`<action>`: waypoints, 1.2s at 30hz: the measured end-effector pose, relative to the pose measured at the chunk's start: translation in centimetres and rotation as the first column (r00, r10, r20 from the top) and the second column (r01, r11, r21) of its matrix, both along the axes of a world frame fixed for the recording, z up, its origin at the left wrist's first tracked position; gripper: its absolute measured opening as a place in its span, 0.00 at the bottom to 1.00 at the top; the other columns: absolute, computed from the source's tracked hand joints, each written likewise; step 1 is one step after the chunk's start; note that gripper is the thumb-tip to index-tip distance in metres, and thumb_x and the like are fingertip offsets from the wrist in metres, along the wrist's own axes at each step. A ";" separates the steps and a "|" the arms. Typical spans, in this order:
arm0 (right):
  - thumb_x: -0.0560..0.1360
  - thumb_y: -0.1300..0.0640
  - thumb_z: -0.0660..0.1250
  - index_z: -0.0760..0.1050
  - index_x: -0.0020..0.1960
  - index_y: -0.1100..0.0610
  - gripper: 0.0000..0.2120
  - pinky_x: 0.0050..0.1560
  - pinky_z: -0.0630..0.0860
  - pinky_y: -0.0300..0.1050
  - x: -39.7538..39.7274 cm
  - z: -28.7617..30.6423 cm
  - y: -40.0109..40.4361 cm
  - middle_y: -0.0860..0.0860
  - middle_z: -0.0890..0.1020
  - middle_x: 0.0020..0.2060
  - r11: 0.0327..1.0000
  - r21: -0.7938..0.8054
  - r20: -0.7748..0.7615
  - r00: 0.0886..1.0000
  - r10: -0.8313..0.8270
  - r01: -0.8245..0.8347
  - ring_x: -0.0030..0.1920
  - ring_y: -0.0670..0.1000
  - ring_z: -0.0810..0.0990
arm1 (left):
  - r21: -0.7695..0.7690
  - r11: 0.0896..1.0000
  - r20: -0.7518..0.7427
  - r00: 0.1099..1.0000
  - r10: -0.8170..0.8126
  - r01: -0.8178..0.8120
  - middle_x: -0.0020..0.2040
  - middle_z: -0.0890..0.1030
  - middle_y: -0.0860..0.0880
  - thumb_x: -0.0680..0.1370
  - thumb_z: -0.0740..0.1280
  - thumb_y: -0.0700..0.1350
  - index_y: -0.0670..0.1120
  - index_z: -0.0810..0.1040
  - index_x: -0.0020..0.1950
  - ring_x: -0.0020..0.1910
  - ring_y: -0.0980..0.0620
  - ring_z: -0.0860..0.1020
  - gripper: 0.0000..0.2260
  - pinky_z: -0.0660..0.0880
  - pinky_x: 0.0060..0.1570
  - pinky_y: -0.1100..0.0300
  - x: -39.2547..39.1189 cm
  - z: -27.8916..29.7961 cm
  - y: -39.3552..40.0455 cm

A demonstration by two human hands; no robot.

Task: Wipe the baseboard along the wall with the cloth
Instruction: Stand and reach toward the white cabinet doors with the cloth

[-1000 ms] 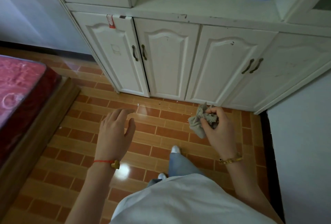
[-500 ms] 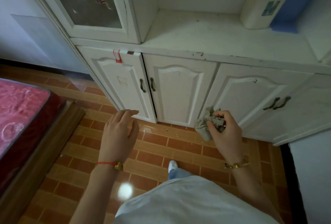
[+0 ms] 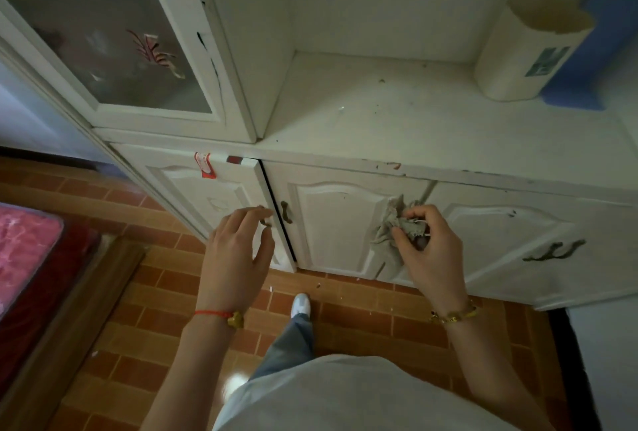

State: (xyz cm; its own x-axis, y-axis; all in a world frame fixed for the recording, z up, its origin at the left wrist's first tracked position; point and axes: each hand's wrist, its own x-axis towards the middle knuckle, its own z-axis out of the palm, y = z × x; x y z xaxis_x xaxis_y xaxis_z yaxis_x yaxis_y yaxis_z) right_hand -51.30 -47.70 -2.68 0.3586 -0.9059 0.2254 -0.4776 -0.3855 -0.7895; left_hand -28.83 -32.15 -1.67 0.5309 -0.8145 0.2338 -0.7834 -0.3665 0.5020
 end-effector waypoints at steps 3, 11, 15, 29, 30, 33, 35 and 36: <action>0.73 0.59 0.72 0.74 0.50 0.54 0.09 0.45 0.71 0.24 2.3 0.4 -2.0 0.47 0.80 0.46 0.999 -0.019 0.032 0.999 -0.035 0.035 0.46 0.41 0.78 | -0.004 0.999 0.008 0.999 -0.050 0.050 0.59 0.79 0.48 0.80 0.65 0.42 0.47 0.77 0.63 0.58 0.46 0.77 0.12 0.77 0.58 0.46 2.9 0.1 -3.1; 0.73 0.59 0.72 0.73 0.51 0.53 0.10 0.44 0.71 0.24 8.4 1.8 -7.2 0.44 0.79 0.46 0.986 -0.068 0.076 0.986 -0.148 0.153 0.47 0.35 0.77 | -0.072 0.970 0.028 0.972 -0.232 0.233 0.59 0.79 0.48 0.79 0.65 0.42 0.47 0.78 0.63 0.59 0.47 0.77 0.13 0.75 0.61 0.50 8.9 1.0 -11.6; 0.73 0.57 0.72 0.73 0.52 0.54 0.11 0.46 0.76 0.34 10.6 1.8 -9.4 0.46 0.79 0.47 0.977 -0.092 0.073 0.980 -0.185 0.192 0.47 0.41 0.78 | -0.090 0.941 0.068 0.944 -0.322 0.327 0.58 0.80 0.48 0.80 0.60 0.46 0.46 0.78 0.62 0.57 0.46 0.78 0.14 0.76 0.58 0.48 10.9 0.6 -15.9; 0.72 0.59 0.71 0.73 0.49 0.54 0.10 0.46 0.76 0.38 15.8 1.7 -18.4 0.48 0.79 0.46 0.989 -0.055 0.091 0.987 -0.134 0.139 0.46 0.45 0.78 | 0.015 0.968 0.074 0.965 -0.252 0.252 0.57 0.80 0.44 0.76 0.55 0.47 0.43 0.79 0.59 0.58 0.41 0.76 0.19 0.74 0.56 0.48 13.4 -3.7 -25.1; 0.72 0.60 0.71 0.73 0.49 0.54 0.09 0.46 0.76 0.37 16.4 1.7 -19.2 0.48 0.79 0.46 0.990 -0.043 0.107 0.986 -0.130 0.135 0.46 0.45 0.79 | 0.016 0.969 0.066 0.967 -0.247 0.247 0.56 0.79 0.44 0.75 0.55 0.47 0.43 0.79 0.59 0.58 0.40 0.76 0.19 0.75 0.57 0.47 13.7 -4.1 -25.4; 0.71 0.61 0.72 0.73 0.47 0.55 0.09 0.45 0.73 0.31 18.8 1.8 -21.8 0.48 0.80 0.46 0.991 0.015 0.172 0.976 -0.137 0.137 0.45 0.44 0.78 | -0.001 0.976 0.077 0.973 -0.218 0.219 0.53 0.79 0.44 0.73 0.58 0.45 0.44 0.79 0.55 0.54 0.39 0.76 0.15 0.75 0.55 0.48 14.1 -5.0 -25.7; 0.70 0.60 0.72 0.74 0.47 0.56 0.09 0.43 0.72 0.31 20.7 1.8 -23.5 0.49 0.81 0.45 0.989 0.043 0.198 0.969 -0.150 0.144 0.45 0.45 0.78 | -0.025 0.976 0.069 0.975 -0.213 0.215 0.53 0.79 0.44 0.73 0.59 0.45 0.44 0.78 0.54 0.54 0.41 0.75 0.13 0.74 0.57 0.49 14.0 -5.4 -25.8; 0.70 0.60 0.72 0.74 0.47 0.56 0.09 0.42 0.71 0.32 21.8 1.9 -24.4 0.49 0.80 0.44 0.989 0.042 0.209 0.966 -0.150 0.144 0.44 0.46 0.78 | -0.035 0.976 0.066 0.975 -0.214 0.216 0.54 0.79 0.44 0.74 0.59 0.45 0.44 0.79 0.54 0.55 0.41 0.75 0.13 0.74 0.57 0.49 14.0 -5.6 -25.8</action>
State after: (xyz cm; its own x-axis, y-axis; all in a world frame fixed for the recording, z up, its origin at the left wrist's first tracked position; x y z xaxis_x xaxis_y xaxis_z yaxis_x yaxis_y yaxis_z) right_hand -29.50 -72.05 -0.77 0.1682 -0.9517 0.2567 -0.3492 -0.3011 -0.8874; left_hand -14.83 -57.96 -7.23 0.3282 -0.8968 0.2968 -0.8712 -0.1660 0.4620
